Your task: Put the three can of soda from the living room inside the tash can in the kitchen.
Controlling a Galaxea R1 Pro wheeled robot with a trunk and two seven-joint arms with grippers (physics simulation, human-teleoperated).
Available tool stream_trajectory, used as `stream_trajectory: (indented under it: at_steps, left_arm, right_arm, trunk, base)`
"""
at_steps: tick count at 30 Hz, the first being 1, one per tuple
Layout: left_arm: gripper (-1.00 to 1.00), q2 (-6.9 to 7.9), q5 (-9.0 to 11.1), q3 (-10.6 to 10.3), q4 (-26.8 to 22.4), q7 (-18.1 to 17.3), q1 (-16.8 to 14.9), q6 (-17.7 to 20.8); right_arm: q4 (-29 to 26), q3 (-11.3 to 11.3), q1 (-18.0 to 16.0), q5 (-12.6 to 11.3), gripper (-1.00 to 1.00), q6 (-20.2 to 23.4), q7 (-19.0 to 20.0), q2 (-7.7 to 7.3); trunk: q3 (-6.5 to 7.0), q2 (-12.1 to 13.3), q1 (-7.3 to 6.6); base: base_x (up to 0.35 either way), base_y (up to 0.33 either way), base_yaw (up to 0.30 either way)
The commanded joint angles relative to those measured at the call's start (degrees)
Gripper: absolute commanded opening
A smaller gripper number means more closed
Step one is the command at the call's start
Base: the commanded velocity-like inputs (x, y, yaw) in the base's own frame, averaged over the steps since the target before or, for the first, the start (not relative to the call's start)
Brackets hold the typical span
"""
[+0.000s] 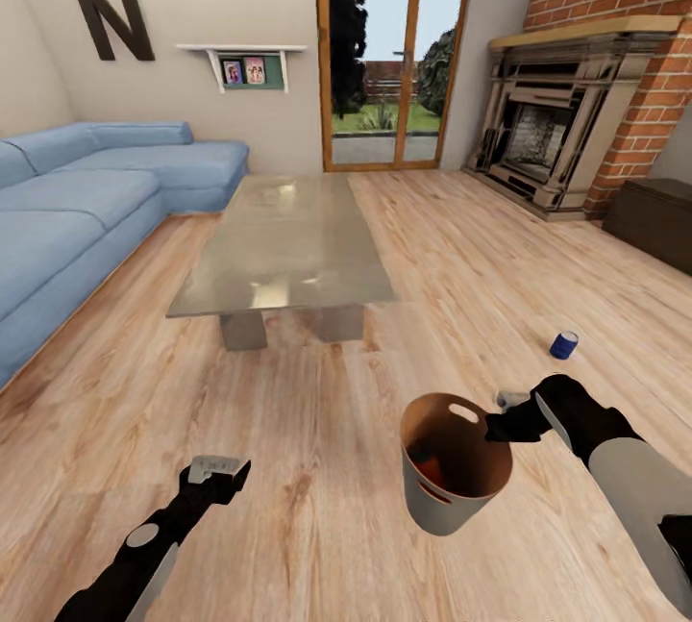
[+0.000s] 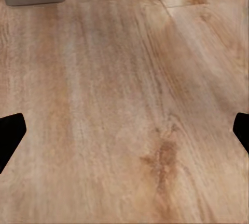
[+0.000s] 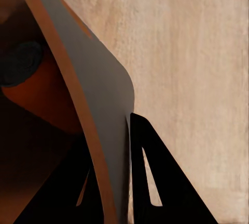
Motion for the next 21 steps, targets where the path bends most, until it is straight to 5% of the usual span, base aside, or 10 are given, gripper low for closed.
stream_trajectory:
  at_steps: [1,21]
  left_arm:
    - [1.00,0.00,0.00,0.00,0.01,0.00,0.00,-0.06]
    - [1.00,0.02,-0.08,-0.13,0.01,-0.07,0.00,-0.47]
  right_arm:
    - [-0.01,-0.17,-0.03,-1.55,-1.00,0.49,0.44,0.01]
    - [-0.01,-0.12,-0.03,-1.61,-1.00,0.49,0.44,0.08]
  trunk:
    - [0.01,0.00,-0.01]
    - [0.01,0.00,-0.01]
  base:
    - [0.028,-0.255,-0.251]
    - [0.140,-0.170,-0.251]
